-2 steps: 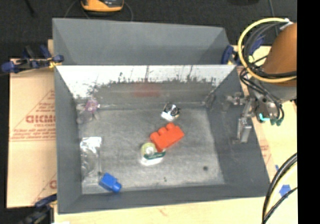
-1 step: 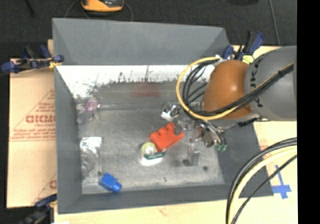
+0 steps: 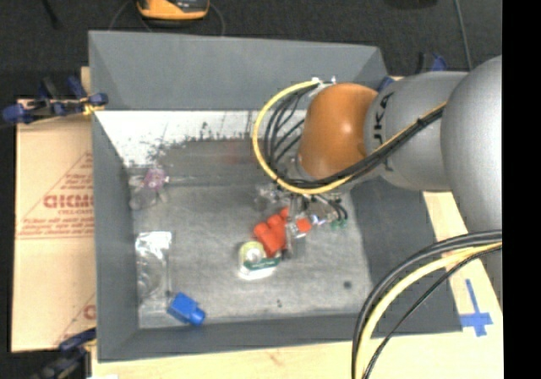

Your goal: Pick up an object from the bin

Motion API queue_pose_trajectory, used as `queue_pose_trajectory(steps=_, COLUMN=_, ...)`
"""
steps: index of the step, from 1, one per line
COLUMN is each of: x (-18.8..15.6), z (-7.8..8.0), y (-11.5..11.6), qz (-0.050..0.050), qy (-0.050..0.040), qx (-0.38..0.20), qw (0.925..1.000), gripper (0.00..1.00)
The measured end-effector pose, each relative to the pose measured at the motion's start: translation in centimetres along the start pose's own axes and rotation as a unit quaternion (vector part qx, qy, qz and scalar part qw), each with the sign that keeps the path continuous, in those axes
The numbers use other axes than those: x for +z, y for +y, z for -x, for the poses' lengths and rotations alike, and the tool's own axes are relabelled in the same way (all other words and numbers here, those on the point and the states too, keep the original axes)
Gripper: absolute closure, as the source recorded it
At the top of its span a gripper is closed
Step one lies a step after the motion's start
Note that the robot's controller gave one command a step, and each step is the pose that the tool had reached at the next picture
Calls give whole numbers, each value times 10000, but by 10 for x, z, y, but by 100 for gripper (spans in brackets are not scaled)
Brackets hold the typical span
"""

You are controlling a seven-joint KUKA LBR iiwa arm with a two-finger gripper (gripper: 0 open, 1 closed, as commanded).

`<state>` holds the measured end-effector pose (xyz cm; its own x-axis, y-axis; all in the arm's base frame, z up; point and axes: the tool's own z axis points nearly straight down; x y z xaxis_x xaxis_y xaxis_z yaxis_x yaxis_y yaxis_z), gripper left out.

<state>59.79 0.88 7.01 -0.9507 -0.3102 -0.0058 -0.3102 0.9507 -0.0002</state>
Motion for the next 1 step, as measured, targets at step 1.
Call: queue_pose_trajectory(steps=1, x=-1, z=-1, y=-2, qz=-12, qy=5, qx=0, qw=10000, gripper=100)
